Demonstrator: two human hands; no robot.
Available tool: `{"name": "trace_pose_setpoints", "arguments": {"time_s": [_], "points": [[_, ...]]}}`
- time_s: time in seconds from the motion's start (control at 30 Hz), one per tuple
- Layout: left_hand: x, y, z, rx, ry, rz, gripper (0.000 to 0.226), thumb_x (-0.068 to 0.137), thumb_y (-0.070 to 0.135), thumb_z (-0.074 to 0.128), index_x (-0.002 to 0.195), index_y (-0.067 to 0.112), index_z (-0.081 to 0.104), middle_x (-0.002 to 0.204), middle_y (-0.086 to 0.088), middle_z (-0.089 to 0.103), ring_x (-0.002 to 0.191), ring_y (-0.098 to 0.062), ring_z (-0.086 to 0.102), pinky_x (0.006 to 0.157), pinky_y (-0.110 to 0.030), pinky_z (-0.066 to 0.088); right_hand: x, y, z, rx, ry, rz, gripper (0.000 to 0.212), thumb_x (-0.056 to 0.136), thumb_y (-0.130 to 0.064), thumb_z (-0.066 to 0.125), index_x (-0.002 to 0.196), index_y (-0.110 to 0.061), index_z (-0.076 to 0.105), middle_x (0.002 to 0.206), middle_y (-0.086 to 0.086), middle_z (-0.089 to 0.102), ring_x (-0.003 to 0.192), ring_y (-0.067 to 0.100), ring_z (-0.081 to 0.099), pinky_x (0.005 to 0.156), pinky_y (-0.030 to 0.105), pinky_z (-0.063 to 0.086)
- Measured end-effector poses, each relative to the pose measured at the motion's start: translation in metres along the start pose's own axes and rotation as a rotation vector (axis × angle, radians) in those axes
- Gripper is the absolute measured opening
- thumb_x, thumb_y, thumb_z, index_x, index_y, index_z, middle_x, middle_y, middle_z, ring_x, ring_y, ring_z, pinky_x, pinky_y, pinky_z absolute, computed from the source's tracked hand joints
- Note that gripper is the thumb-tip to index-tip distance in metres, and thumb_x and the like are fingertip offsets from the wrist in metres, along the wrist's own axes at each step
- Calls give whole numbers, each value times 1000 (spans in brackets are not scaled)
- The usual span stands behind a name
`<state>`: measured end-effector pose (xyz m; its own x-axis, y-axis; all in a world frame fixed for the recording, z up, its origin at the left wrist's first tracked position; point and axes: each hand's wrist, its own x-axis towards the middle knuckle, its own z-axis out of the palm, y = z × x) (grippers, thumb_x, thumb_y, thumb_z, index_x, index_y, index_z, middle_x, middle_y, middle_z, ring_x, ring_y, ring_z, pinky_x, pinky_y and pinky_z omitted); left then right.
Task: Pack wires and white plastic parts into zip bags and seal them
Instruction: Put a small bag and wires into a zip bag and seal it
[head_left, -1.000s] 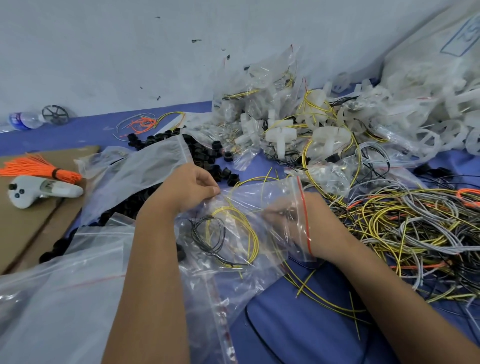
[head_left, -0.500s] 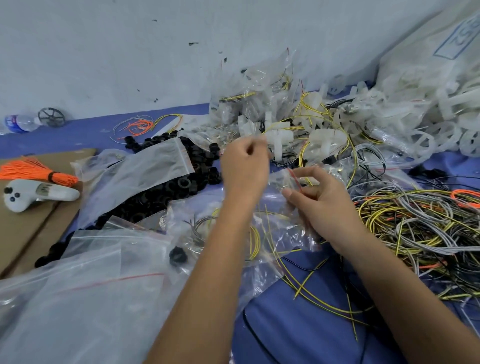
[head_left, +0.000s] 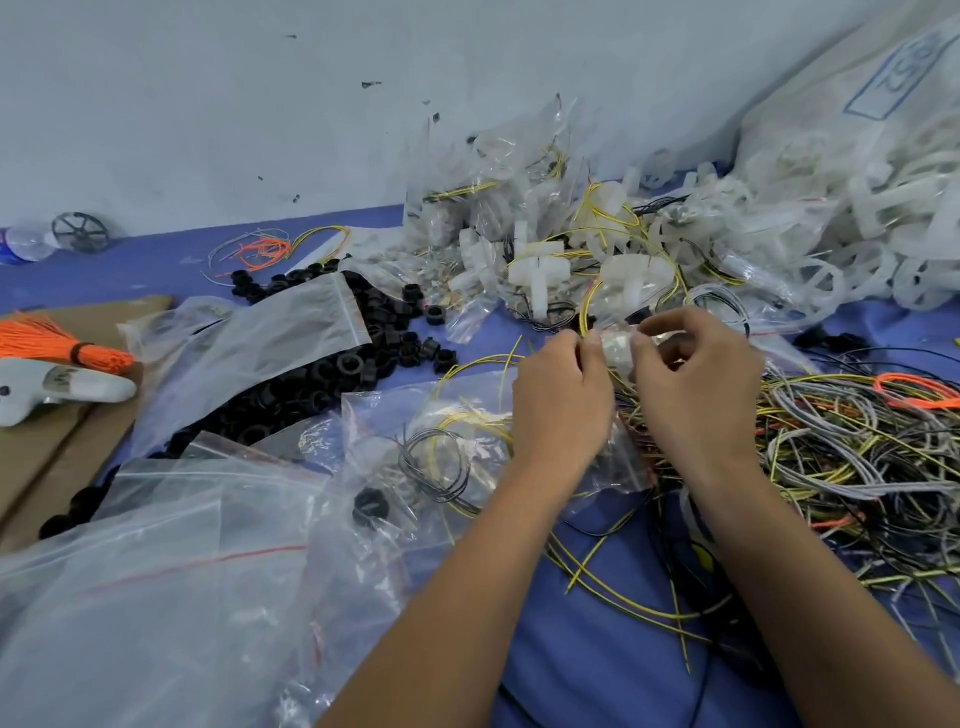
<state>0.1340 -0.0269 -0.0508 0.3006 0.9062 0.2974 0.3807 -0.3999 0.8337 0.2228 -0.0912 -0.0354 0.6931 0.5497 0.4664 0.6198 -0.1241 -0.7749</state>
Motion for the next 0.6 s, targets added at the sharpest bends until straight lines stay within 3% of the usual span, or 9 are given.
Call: {"name": "trace_pose_setpoints", "arguments": {"time_s": [0.17, 0.43, 0.5, 0.6], "points": [[0, 4, 4, 37, -20, 158, 42, 106, 37, 45, 66, 25, 38, 57, 4, 46, 56, -15, 43, 53, -39, 26, 14, 4, -11, -88, -17, 11, 8, 91, -30, 68, 85, -25, 70, 65, -10, 66, 59, 4, 62, 60, 23, 49], [-2, 2, 8, 81, -131, 232, 46, 110, 43, 37, 77, 14, 52, 61, -2, 51, 61, -22, 49, 60, -43, 37, 73, 30, -53, -350, -99, 86, 13, 86, -16, 64, 86, -16, 77, 81, 9, 75, 77, 29, 68, 73, 35, 57], [-3, 4, 9, 81, -135, 224, 47, 109, 42, 37, 76, 13, 52, 61, -3, 50, 61, -23, 49, 60, -43, 37, 93, 39, -54, -445, -170, 115, 19, 86, -9, 61, 94, -12, 78, 93, 15, 75, 85, 34, 67, 73, 34, 53], [-5, 3, 8, 81, -143, 221, 48, 109, 40, 39, 71, 12, 49, 60, -3, 49, 60, -23, 48, 61, -44, 38, 116, 50, -45, -528, -326, 140, 39, 92, -2, 57, 128, -12, 66, 122, 20, 68, 111, 38, 62, 89, 39, 51]]}}
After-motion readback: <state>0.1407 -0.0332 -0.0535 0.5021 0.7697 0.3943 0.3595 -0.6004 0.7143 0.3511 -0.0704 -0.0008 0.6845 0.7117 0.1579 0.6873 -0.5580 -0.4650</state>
